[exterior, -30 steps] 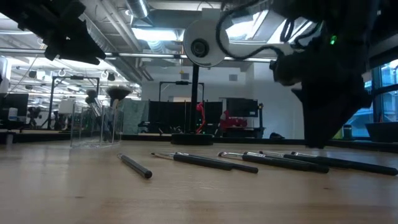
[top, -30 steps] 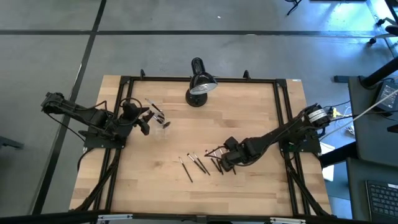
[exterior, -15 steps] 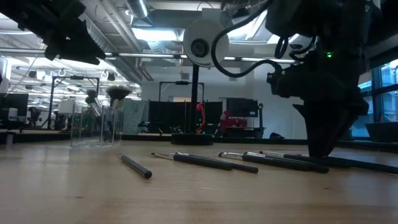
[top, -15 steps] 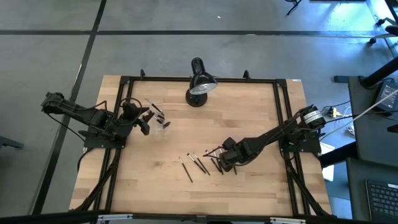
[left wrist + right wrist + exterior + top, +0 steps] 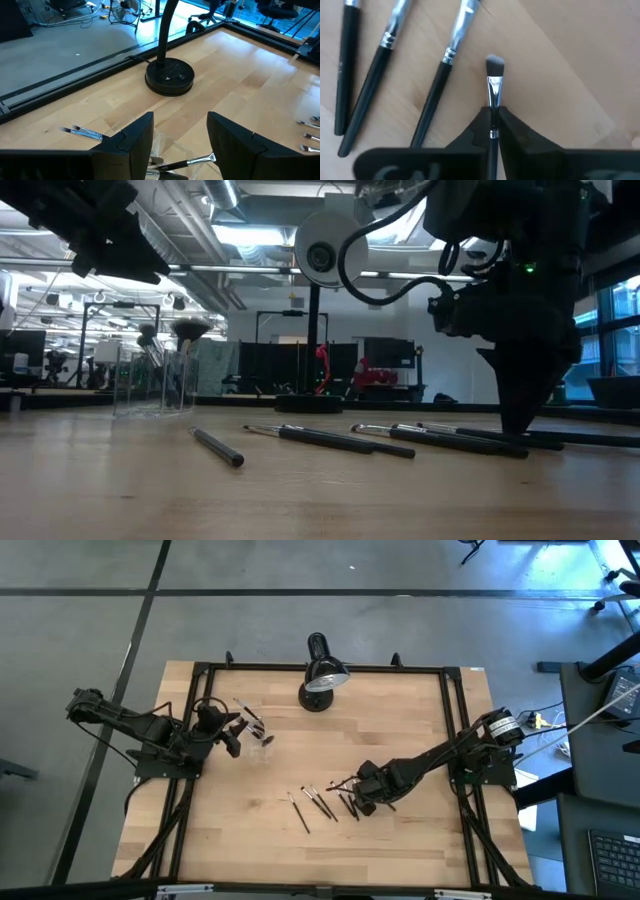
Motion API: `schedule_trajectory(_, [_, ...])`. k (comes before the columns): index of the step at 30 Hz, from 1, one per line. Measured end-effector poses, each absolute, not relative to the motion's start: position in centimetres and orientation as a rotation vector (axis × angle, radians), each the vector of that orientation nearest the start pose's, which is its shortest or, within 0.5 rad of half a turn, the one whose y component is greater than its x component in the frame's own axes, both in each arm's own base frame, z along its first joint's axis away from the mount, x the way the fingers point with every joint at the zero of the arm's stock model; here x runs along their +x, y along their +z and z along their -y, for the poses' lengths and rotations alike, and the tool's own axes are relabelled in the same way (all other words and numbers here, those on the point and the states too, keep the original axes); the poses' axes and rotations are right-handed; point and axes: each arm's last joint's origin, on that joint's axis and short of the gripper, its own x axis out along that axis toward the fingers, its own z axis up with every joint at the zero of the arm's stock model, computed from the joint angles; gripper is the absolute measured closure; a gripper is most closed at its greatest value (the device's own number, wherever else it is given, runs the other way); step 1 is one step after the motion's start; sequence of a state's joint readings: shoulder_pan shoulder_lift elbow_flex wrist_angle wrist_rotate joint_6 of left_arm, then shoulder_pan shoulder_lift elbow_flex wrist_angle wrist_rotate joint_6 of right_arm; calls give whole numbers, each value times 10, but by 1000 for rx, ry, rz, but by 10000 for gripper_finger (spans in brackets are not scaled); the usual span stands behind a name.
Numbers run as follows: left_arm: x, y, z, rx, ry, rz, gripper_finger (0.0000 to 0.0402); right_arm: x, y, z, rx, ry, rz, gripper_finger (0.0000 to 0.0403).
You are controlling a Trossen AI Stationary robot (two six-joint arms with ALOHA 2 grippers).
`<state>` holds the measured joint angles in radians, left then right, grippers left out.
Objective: Sort items
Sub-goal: Put the medium angled shader brush into the transparent organizer
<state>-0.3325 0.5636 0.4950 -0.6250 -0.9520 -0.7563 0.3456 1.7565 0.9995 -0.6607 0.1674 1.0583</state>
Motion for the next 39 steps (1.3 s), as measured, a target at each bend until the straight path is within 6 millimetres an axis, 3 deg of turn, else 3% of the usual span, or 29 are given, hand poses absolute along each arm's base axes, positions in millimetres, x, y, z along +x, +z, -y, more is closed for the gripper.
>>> schedule_trajectory(7, [112,233,14,-296,758,-304,222,318,155,-83,420,-505,-993,374])
schedule_trajectory(12, [112,233,14,-301,753,-306,222,350,179,-72,364,-351,-748,381])
schedule_trajectory(21, [112,233,14,-287,759,-309,222,389,218,-55,174,-220,-348,373])
schedule_trajectory(27, [112,233,13,-257,784,-299,222,440,216,-45,12,-116,-170,373])
schedule_trajectory(34, [111,234,13,-206,788,-311,222,505,208,-38,-157,-111,-107,372])
schedule_trajectory(39, [111,233,13,-181,782,-329,222,534,214,-26,-167,-147,-31,372])
